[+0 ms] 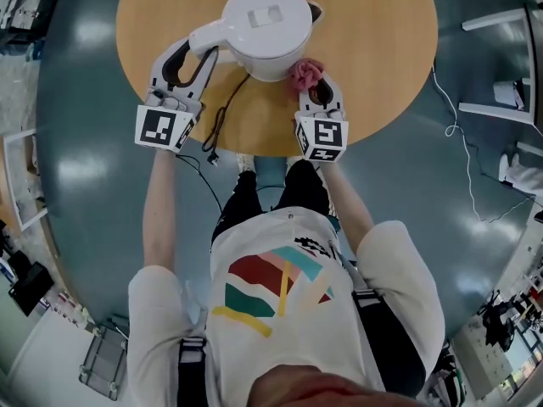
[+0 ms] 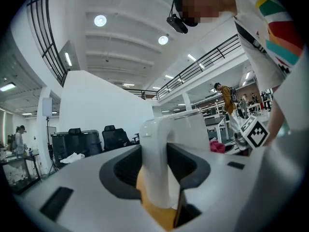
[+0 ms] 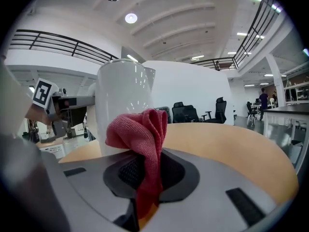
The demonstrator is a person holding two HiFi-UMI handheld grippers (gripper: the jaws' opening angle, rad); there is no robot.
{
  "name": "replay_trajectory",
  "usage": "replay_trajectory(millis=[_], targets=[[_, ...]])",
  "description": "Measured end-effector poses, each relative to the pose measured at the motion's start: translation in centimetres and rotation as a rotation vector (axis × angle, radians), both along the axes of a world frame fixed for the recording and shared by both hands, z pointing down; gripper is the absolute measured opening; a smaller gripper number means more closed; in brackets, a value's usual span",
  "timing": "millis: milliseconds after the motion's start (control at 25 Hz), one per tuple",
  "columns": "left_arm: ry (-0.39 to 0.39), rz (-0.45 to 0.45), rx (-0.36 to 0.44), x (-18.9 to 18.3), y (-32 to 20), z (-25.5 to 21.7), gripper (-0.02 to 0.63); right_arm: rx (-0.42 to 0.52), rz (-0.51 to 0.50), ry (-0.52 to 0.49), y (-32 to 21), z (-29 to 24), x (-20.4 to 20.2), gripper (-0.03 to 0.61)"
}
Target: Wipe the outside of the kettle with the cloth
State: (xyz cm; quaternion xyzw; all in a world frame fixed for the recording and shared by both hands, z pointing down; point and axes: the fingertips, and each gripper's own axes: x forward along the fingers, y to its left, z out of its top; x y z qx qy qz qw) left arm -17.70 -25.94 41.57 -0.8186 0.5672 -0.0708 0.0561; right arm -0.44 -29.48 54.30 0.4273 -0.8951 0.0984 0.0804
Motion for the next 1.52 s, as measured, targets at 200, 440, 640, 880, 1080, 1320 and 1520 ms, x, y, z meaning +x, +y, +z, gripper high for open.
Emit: replay_trajectory(millis=[200, 440, 640, 880, 1080, 1320, 1520], targets=[[-0.002, 0.015, -0.009, -0.3, -0.5, 0.0, 0.204, -0.010, 0.014, 0.018, -2.2, 0.7, 0.4, 0.047], [-0.005, 0.023, -0.008, -0.5, -0.9, 0.2, 0.204, -0.017, 0.035, 0.022, -3.7, 1.3, 0.4, 0.046], [-0.012, 0.041, -0.017, -0.7, -1.2, 0.4, 0.204, -0.022, 0.068, 0.016, -4.8, 1.6, 0.2, 0.047], [-0.007, 0.056, -0.011, -0.9, -1.7, 0.3, 0.204, -0.021, 0.080, 0.030, -5.0, 1.5, 0.3, 0.048], [-0.019, 0.070, -0.020, -1.2, -2.3, 0.2, 0.204, -0.003, 0.092, 0.056, -4.4, -0.1, 1.4, 0.046], [-0.010, 0.072, -0.025, -1.7, -3.0, 0.4, 0.204, 0.032, 0.175, 0.061, -3.8, -3.7, 4.8, 0.048], [-0.048, 0.002, -0.078, -2.2, -5.4, 2.1, 0.204, 0.069, 0.198, 0.084, -1.9, -6.2, 6.2, 0.047]])
